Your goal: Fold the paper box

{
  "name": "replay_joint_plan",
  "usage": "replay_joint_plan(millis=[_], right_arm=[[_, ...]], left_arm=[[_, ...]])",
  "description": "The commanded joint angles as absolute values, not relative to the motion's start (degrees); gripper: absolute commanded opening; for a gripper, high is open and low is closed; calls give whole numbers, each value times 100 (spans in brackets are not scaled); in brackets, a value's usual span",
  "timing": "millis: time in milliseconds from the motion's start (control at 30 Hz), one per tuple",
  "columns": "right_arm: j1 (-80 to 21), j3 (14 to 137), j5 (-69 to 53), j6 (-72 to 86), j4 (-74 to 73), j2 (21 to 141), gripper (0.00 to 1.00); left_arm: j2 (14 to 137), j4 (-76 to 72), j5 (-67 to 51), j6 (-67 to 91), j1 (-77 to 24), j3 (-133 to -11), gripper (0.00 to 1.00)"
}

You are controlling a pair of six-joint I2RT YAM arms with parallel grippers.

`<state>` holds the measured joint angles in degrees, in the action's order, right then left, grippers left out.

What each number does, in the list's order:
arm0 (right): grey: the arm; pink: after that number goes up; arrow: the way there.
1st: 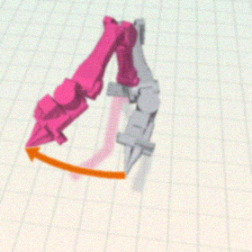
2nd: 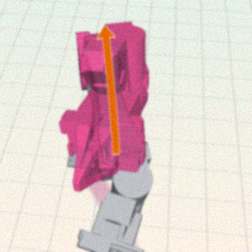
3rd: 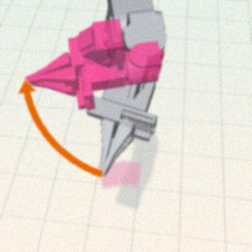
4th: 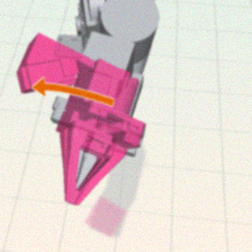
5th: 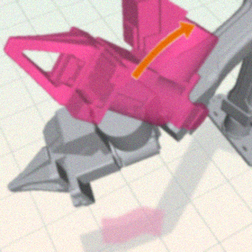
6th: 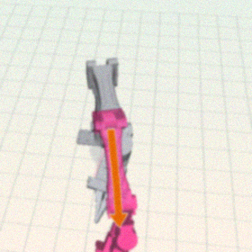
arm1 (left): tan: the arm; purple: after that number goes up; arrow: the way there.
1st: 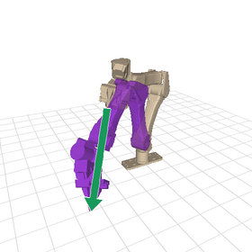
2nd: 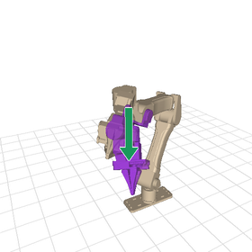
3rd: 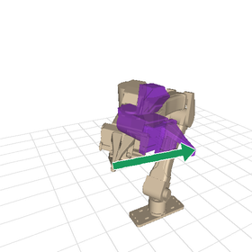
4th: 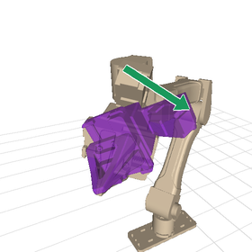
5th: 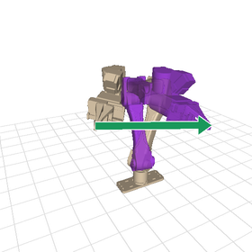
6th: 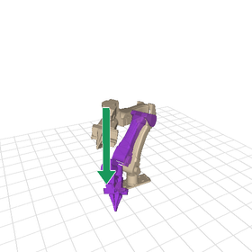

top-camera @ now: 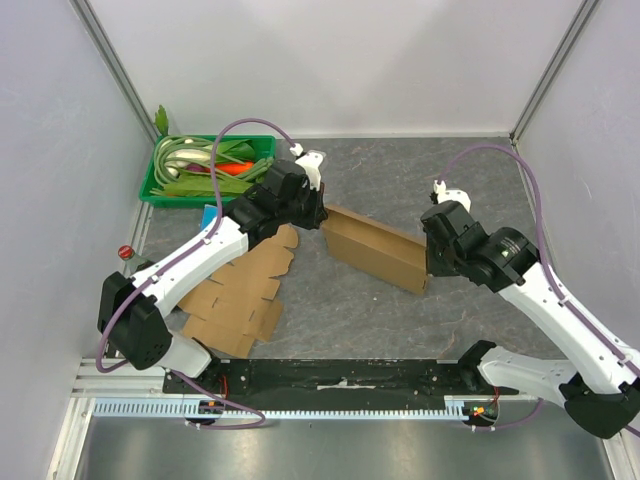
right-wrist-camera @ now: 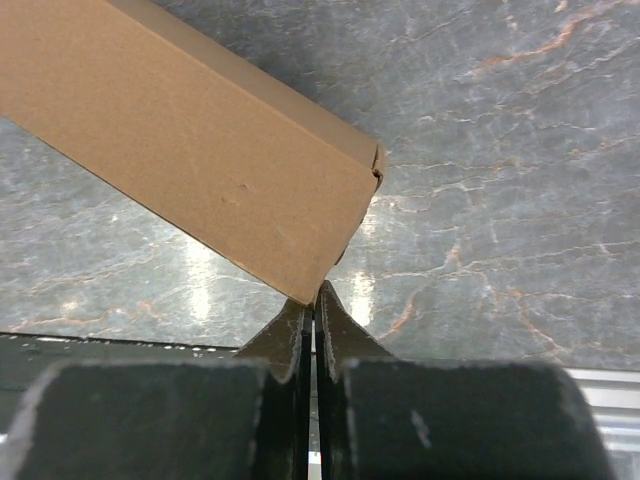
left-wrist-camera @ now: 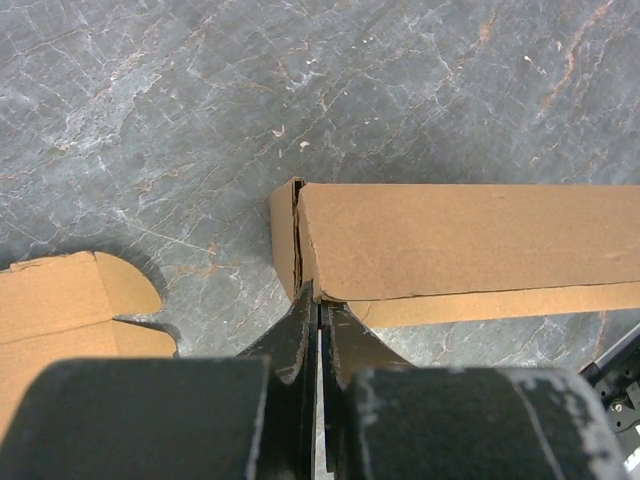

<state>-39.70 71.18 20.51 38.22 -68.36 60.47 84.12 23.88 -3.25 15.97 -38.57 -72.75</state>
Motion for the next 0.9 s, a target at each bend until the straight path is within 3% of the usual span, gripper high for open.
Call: replay_joint_plan(millis=[0, 300, 500, 867], right_arm=[[-3938, 7050, 1275, 4157, -5828, 5801, 0], [-3718, 6558, 1100, 3824, -5634, 5608, 0], [-3718, 6196, 1011, 3630, -5423, 5388, 0], [-3718, 6152, 1046, 3287, -5440, 5291, 0]], left_arm=[[8350, 2382, -484, 1529, -3955, -7189, 2], [8358, 2320, -475, 1529, -3955, -7215, 3], [8341, 2171, -335, 1442, -3946, -7242, 20], [8376, 2127, 97, 1028, -3920, -7216, 41]])
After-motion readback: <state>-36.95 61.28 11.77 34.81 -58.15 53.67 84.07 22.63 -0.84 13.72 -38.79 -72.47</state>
